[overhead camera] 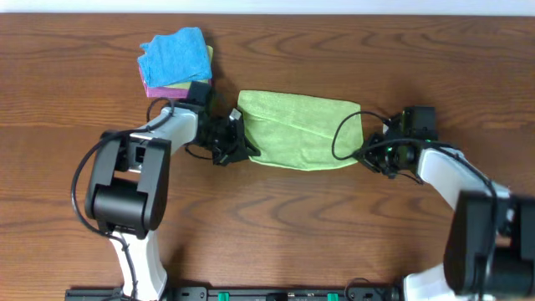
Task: Fold the cloth
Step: 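Lift the folded cloth with both grippers and lay it down flat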
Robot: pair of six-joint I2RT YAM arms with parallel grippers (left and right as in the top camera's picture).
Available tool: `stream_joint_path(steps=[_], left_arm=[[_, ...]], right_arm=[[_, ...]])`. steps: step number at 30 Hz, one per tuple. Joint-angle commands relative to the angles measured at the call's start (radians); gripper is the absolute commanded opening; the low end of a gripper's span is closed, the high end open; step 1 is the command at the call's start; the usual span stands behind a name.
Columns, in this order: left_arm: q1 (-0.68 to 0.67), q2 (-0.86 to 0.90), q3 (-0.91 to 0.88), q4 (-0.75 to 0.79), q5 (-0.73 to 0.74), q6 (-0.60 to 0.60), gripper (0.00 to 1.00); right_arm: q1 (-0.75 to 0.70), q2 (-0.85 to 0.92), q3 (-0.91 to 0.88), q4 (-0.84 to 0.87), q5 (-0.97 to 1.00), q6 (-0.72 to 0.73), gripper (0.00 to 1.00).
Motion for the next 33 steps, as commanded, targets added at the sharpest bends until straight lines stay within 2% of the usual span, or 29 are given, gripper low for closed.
stream_joint_path(steps=[1,3,7,11,14,19,26,29,33], left_arm=[[0.029,-0.134,0.013,0.004,0.081,0.01,0.06],[0.047,-0.232,0.024,0.029,0.08,-0.033,0.06],[0.074,-0.381,0.051,0.185,0.056,-0.193,0.06],[0.079,-0.432,0.064,0.395,0.034,-0.357,0.06],[0.078,-0.421,0.064,0.513,0.019,-0.456,0.06],[0.079,-0.366,0.064,0.651,-0.011,-0.542,0.06],[0.08,-0.261,0.069,0.824,-0.095,-0.613,0.06],[0.081,-0.194,0.111,0.905,-0.098,-0.663,0.06],[0.08,-0.1,0.227,0.934,-0.097,-0.695,0.06]], right_arm=[[0.003,-0.171,0.02,-0.024,-0.1,-0.02,0.02],[0.003,-0.285,0.029,-0.037,-0.122,0.006,0.01],[0.004,-0.475,0.075,0.004,-0.12,0.071,0.01],[0.004,-0.536,0.146,0.031,-0.061,0.106,0.01],[0.004,-0.505,0.187,0.043,-0.045,0.106,0.01],[0.004,-0.393,0.205,0.118,-0.045,0.107,0.01],[0.003,-0.241,0.22,0.344,-0.021,0.164,0.01],[0.004,-0.164,0.28,0.376,-0.011,0.169,0.01],[0.004,-0.055,0.392,0.375,-0.008,0.166,0.01]])
